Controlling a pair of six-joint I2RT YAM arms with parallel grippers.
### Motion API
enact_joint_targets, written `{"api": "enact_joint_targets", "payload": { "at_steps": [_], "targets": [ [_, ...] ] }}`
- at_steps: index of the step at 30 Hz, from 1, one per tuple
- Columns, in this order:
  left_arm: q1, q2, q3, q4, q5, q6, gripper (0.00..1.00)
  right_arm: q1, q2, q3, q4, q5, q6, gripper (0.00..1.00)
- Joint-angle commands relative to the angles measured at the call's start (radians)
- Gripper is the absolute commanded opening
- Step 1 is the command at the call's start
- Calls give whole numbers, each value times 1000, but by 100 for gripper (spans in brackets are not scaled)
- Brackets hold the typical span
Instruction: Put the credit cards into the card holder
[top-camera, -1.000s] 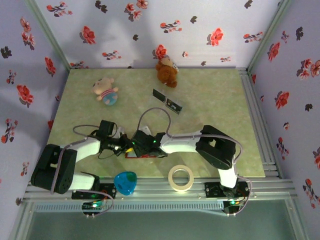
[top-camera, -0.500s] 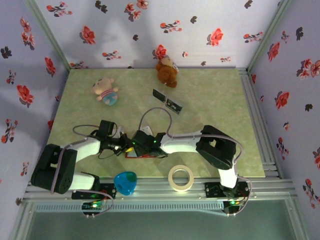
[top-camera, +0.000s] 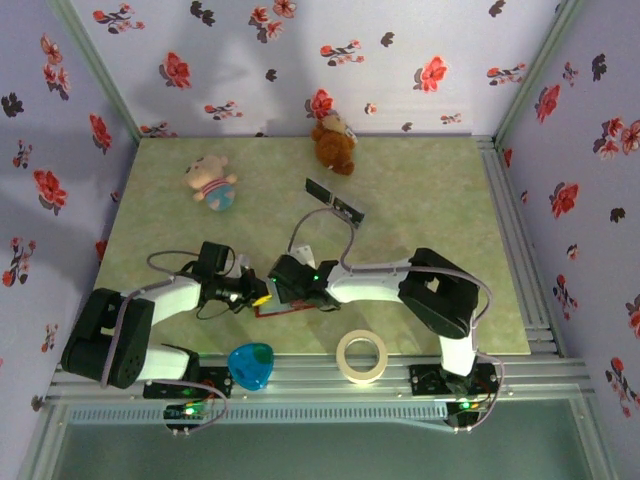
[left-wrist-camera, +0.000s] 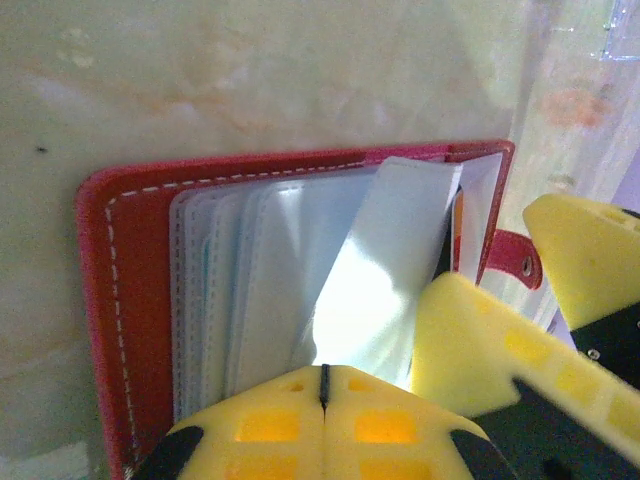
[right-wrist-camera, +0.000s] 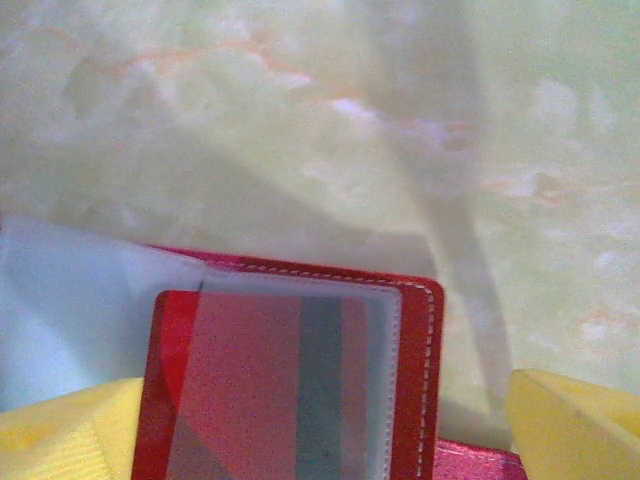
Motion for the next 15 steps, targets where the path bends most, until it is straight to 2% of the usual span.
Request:
{"api": "enact_joint_targets", "payload": {
  "at_steps": [1, 15],
  "targets": [
    [-8, 3, -41, -99, -35, -1, 0, -15, -14, -21, -58, 87, 70, 91],
    [-33, -119, -39, -148, -37, -43, 0, -25, -2, -39, -75, 114, 122, 90]
  ]
}}
